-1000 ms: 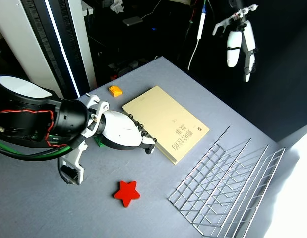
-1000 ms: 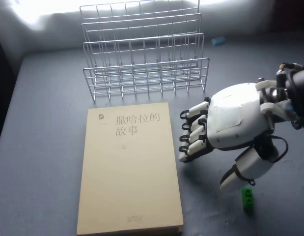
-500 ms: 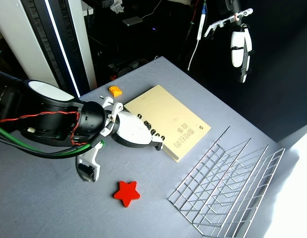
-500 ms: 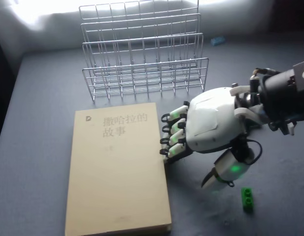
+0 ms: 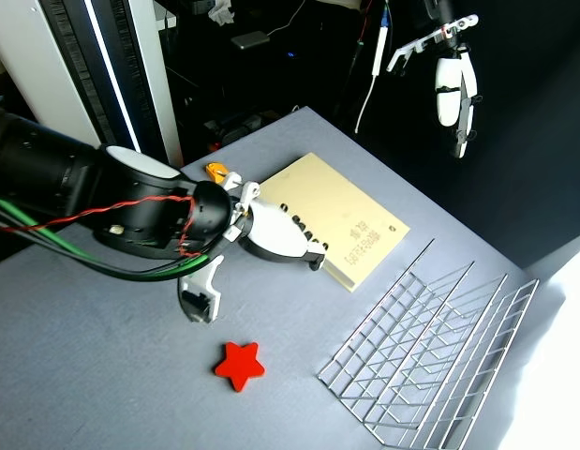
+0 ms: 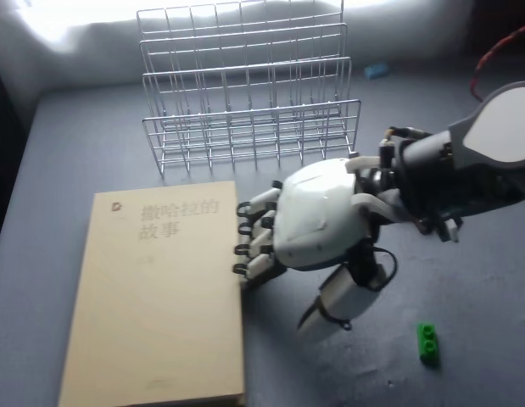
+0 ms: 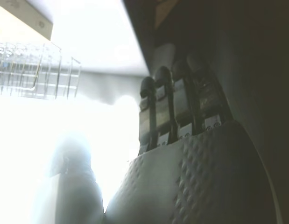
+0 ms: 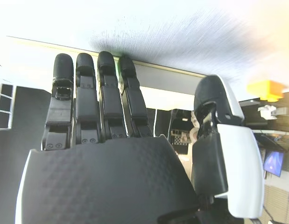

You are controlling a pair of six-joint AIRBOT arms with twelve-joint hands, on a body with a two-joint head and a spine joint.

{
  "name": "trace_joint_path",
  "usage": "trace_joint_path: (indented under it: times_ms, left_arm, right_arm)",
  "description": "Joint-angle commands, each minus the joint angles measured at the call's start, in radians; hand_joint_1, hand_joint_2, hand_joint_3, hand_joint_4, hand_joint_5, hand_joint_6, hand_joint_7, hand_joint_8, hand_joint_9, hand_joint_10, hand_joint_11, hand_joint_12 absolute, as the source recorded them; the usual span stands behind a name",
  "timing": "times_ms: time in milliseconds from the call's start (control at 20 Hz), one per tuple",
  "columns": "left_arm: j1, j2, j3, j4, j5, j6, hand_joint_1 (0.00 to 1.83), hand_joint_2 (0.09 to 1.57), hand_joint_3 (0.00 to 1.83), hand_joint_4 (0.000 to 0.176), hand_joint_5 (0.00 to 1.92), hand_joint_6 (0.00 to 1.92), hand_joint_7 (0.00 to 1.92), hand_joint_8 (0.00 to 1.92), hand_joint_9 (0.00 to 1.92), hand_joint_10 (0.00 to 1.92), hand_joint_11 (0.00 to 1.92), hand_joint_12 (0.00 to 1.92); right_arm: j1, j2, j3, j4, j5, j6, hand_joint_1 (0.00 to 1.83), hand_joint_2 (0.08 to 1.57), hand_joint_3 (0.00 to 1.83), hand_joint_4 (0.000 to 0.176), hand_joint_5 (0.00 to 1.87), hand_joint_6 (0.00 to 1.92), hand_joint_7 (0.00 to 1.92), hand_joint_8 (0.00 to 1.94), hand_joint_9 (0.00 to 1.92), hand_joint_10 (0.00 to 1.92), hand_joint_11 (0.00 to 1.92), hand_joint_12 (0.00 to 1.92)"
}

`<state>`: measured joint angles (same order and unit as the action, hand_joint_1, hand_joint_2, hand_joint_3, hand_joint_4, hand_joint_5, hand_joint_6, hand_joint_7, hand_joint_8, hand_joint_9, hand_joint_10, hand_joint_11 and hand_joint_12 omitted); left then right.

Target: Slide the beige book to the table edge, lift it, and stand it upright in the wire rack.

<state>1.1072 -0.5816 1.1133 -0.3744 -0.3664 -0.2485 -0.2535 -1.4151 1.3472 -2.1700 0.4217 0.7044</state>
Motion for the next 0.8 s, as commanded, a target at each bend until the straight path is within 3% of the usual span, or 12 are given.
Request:
trace_joint_path:
  times_ms: [0,250,750]
  left_arm:
    - [-0.006,0.006,0.003,-0.017,-0.057,-0.033,0.18,1.19,0.0,0.0,0.32,0.0,0.3,0.0,0.26,0.01,0.0,0.62]
    - [-0.014,0.006,0.0,-0.027,-0.047,-0.113,0.18,1.19,0.0,0.0,0.31,0.0,0.29,0.0,0.26,0.0,0.0,0.61]
    - [-0.012,0.006,0.002,-0.026,-0.047,-0.108,0.17,1.2,0.0,0.0,0.28,0.0,0.29,0.0,0.28,0.0,0.0,0.6]
  right_arm:
    - [0.013,-0.004,0.001,0.031,-0.041,0.006,0.15,1.19,0.0,0.0,0.34,0.01,0.35,0.01,0.32,0.01,0.0,0.84]
    - [0.021,-0.064,0.026,0.031,-0.072,0.008,0.13,1.2,0.0,0.0,0.31,0.0,0.32,0.0,0.29,0.0,0.0,0.8]
    - [0.018,-0.154,0.046,0.032,-0.085,0.018,0.13,1.2,0.0,0.0,0.29,0.0,0.3,0.0,0.27,0.0,0.0,0.77]
